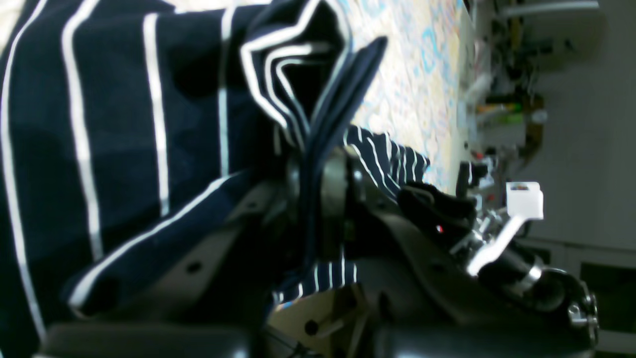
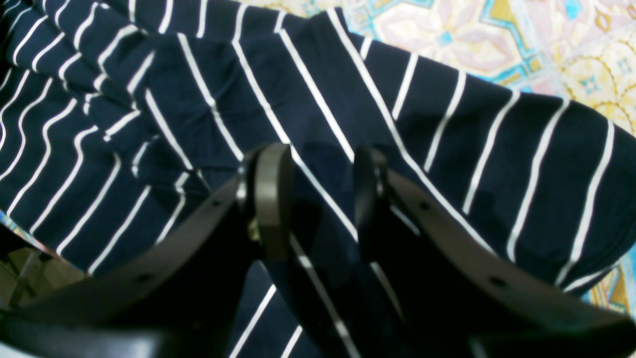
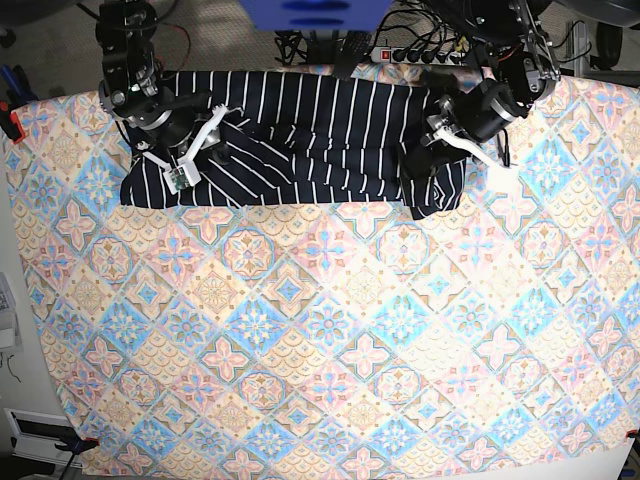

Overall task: Fold the T-shirt properly
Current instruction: 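Fold the hem end with the left gripper toward the right gripper, then release the fold and regrasp the strip's end with the left gripper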

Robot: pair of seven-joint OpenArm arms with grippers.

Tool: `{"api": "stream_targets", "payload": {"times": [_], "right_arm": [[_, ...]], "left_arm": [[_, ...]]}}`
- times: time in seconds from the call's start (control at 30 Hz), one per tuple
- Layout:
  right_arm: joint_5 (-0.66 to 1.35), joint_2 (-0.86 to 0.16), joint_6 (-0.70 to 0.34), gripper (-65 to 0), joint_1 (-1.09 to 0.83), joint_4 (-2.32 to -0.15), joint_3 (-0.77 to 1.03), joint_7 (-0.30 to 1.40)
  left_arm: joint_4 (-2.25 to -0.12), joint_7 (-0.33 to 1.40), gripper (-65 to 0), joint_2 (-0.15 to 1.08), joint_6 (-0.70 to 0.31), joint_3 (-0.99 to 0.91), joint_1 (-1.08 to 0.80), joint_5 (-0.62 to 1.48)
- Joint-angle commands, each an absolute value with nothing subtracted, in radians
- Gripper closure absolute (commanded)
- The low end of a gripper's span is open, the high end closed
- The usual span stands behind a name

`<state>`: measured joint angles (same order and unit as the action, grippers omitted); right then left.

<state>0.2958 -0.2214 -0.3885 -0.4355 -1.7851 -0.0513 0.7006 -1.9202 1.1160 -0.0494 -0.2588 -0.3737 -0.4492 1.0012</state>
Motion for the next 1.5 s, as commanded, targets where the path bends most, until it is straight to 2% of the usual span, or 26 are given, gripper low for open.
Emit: {"api": "stream_targets", "payload": {"times": [0.0, 0.17, 0.43, 0.5, 0.67, 0.83, 1.0, 1.17, 1.47], "right_arm": [[0.305, -0.232, -0.390, -20.2, -0.432, -1.805, -0.045, 0.680], [0.305, -0.232, -0.390, -20.2, -0.414, -1.805, -0.045, 0.679], [0.305, -0.232, -0.390, -20.2, -0.412, -1.807, -0.025, 0.679], [0.305, -0.232, -0.390, -20.2, -0.412, -1.807, -0.024, 0.679], [0.305, -0.232, -0.390, -20.2, -0.410, -1.807, -0.019, 0.679], [0.305, -0.232, -0.390, -20.2, -0.410, -1.807, -0.019, 0.679], [0.305, -0.232, -0.390, -20.2, -0.410, -1.807, -0.018, 0.679], [0.305, -0.232, -0.390, -20.2, -0.410, -1.807, -0.018, 0.679], [0.305, -0.232, -0.390, -20.2, -0.410, -1.807, -0.019, 0.680]], "left_arm": [[-1.934, 1.106, 0.0, -0.045, -0.265, -0.358, -0.446, 1.024], [-1.900, 1.098, 0.0, -0.045, -0.263, -0.288, -0.438, 1.026], [-1.837, 1.107, -0.9, -0.041, -0.265, -0.277, -0.415, 1.026], [-1.839, 1.115, -6.2, -0.036, -0.269, -0.263, -0.415, 1.027], [-1.839, 1.152, -26.8, 0.035, -0.271, -0.194, -0.381, 1.092], [-1.844, 1.148, -36.5, 0.122, -0.271, -0.170, -0.372, 1.241], [-1.842, 1.152, -37.9, 0.205, -0.271, -0.274, -0.381, 1.356], [-1.834, 1.152, -38.4, 0.308, -0.271, -0.395, -0.415, 1.351], [-1.735, 1.152, -38.6, 0.344, -0.271, -0.406, -0.430, 1.084]]}}
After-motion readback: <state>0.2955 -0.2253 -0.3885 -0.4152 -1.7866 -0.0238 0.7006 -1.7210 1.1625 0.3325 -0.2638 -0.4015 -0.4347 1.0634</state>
